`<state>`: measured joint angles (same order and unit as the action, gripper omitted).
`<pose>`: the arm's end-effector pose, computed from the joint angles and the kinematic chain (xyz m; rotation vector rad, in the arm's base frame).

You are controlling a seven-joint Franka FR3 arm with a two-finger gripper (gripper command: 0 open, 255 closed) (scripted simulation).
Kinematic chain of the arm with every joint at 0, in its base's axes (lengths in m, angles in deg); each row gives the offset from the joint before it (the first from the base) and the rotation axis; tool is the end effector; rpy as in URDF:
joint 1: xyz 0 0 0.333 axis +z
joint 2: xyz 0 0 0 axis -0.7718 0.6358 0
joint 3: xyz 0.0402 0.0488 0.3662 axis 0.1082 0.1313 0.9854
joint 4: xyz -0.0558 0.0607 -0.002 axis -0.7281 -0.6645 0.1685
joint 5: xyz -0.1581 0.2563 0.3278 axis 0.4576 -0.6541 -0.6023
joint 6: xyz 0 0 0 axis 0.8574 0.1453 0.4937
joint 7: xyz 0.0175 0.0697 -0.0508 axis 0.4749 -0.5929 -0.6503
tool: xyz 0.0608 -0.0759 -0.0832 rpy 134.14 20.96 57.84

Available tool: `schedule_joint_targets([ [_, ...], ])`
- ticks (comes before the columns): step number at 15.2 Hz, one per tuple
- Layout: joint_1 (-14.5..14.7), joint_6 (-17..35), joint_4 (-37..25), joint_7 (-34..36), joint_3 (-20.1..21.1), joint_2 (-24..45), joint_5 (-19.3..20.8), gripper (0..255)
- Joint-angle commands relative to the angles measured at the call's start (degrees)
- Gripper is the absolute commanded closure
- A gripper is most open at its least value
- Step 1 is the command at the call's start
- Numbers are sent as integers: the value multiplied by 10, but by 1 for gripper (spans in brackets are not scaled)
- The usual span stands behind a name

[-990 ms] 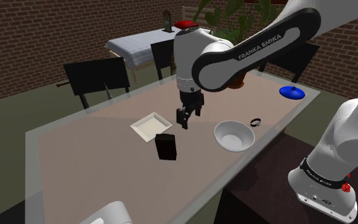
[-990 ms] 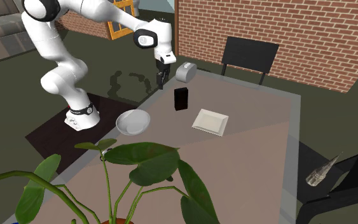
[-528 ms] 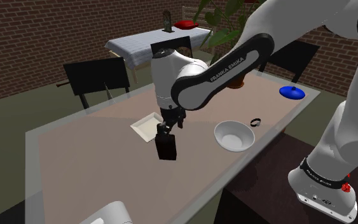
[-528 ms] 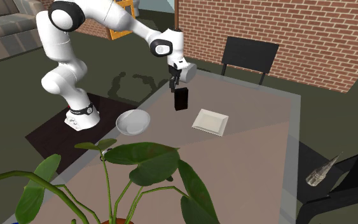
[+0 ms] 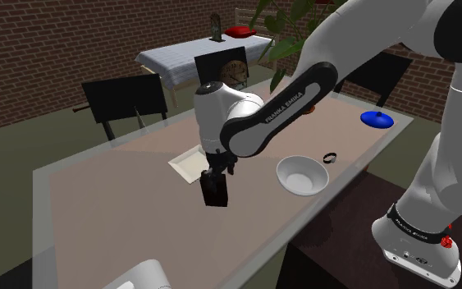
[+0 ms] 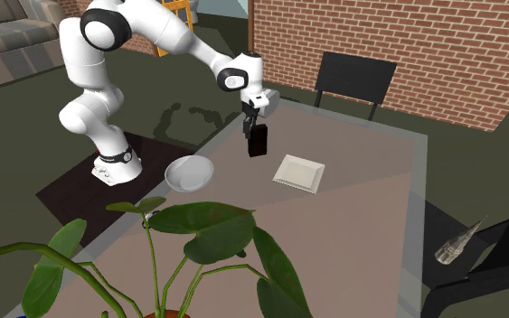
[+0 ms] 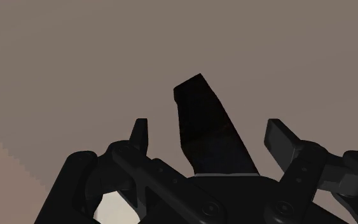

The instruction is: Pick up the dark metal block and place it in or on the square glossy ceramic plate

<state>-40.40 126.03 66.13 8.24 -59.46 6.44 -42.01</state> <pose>0.5459 0.3352 0.3075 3.1210 0.2135 -0.0272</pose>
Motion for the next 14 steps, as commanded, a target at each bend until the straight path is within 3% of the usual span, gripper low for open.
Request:
schedule_joint_targets([
  [1, 1, 5, 2, 1, -1, 3, 2, 0],
  [8, 1, 5, 2, 1, -1, 3, 2, 0],
  [9, 1, 5, 2, 1, -1, 3, 2, 255],
  [14, 1, 5, 2, 1, -1, 3, 2, 255],
])
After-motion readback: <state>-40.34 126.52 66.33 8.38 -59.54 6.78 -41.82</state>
